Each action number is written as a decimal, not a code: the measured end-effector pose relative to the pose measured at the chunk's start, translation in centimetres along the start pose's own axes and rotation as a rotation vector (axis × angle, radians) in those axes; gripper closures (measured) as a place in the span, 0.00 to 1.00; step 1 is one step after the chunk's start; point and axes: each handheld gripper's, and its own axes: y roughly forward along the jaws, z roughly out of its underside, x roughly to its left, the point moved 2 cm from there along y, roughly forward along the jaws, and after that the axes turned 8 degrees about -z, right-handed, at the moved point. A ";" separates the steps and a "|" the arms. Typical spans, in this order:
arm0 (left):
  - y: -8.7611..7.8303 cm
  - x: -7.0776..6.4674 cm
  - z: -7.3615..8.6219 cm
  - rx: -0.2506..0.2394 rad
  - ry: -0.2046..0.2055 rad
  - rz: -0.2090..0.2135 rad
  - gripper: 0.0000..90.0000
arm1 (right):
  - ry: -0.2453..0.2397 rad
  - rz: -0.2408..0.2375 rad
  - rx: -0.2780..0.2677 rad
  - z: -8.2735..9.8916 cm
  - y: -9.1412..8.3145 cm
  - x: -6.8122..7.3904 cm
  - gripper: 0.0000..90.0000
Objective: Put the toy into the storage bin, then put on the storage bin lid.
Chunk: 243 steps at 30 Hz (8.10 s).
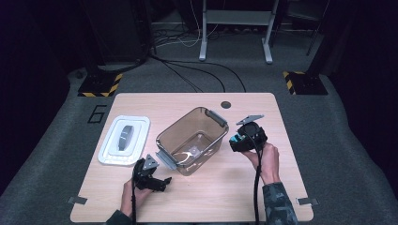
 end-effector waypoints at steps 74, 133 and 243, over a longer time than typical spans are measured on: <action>0.0 0.0 0.0 0.002 0.002 0.005 0.01 | -0.144 -0.028 -0.021 -11.1 0.1 3.1 0.27; 0.0 -0.1 0.0 -0.004 -0.004 0.004 0.02 | -0.094 -0.148 0.072 -12.3 10.8 4.9 0.27; -0.2 0.0 0.0 0.006 0.014 0.007 0.03 | 0.151 -0.048 -0.063 10.9 3.9 0.3 0.00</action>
